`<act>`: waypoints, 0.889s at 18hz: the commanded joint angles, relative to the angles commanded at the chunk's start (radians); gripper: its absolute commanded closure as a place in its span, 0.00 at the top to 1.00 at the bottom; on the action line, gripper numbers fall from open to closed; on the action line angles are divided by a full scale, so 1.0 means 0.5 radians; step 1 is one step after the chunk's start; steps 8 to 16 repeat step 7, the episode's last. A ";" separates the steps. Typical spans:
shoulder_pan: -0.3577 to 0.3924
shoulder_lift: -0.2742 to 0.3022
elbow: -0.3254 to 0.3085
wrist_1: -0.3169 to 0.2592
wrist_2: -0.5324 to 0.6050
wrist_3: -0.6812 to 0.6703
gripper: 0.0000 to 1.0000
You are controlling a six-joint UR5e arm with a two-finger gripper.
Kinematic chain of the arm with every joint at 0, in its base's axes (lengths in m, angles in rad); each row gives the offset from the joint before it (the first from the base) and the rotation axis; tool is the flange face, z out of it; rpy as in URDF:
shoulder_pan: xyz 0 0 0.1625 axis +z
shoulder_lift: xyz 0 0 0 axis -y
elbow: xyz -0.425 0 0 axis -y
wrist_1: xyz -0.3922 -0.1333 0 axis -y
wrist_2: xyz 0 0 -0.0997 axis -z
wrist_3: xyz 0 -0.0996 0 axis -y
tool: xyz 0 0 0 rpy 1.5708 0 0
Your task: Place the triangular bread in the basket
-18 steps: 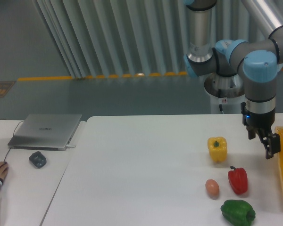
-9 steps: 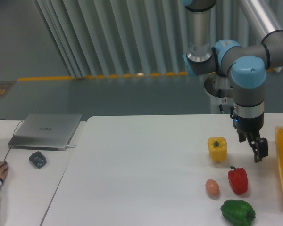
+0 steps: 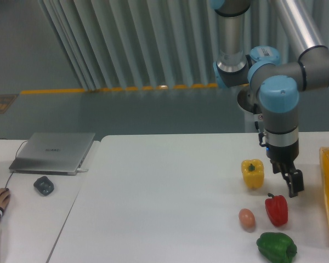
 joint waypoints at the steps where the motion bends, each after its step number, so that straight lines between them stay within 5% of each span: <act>1: -0.012 -0.003 0.000 0.000 0.003 -0.003 1.00; 16: -0.022 -0.028 0.003 0.006 -0.006 -0.006 1.00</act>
